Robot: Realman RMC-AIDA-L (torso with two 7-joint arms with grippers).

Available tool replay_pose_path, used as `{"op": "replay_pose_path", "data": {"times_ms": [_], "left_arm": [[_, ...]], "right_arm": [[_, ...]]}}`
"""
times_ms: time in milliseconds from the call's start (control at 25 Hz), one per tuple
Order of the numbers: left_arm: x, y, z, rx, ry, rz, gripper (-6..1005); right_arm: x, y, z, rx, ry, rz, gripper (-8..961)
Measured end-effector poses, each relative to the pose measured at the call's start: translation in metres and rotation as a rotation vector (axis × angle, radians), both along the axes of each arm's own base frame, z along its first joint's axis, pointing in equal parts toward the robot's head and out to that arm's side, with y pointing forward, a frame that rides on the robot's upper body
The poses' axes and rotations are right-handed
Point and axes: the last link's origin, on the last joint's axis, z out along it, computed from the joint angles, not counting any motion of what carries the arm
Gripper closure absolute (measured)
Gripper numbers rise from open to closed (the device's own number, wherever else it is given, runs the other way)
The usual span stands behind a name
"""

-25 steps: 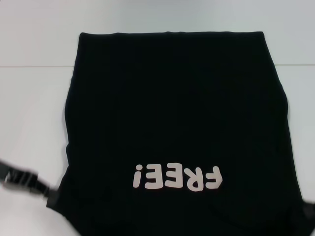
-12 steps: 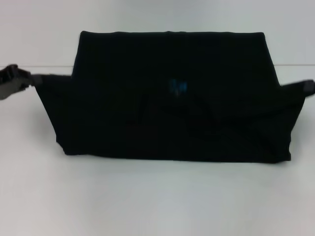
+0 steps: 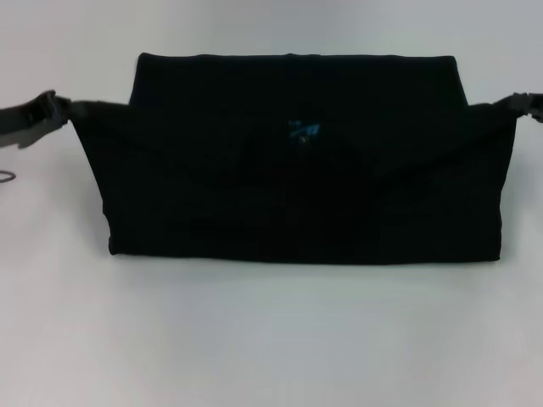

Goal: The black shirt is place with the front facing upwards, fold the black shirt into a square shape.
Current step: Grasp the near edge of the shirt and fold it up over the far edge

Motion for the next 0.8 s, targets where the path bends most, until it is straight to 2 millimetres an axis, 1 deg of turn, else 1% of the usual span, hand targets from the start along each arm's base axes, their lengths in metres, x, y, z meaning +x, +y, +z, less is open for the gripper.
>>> {"op": "replay_pose_path", "data": {"times_ms": [120,200,360,480,640,760,800], "left_arm": [[0.006,0.009,-0.004,0.026,0.033,-0.014,984],[0.011,0.016,-0.010,0.033,0.075,-0.018,984],[0.018,0.024,-0.028,0.028,0.144,-0.009,983],[0.019,0.028,-0.039,0.048,0.190,0.017,983],[0.018,0.032,-0.050,0.085,0.235,0.065,982],[0.017,0.032,-0.057,0.099,0.263,0.088,982],[0.017,0.032,-0.058,0.103,0.270,0.096,957]], "right_arm": [[-0.006,0.009,-0.005,0.029,-0.043,0.014,777],[-0.010,0.014,-0.010,0.042,-0.076,0.021,773],[-0.016,0.021,-0.023,0.055,-0.137,0.018,764],[-0.018,0.024,-0.035,0.049,-0.205,0.022,757],[-0.019,0.029,-0.047,0.041,-0.310,0.021,749],[-0.018,0.028,-0.052,0.042,-0.336,0.016,742],[-0.018,0.028,-0.054,0.043,-0.338,0.022,740]]}}
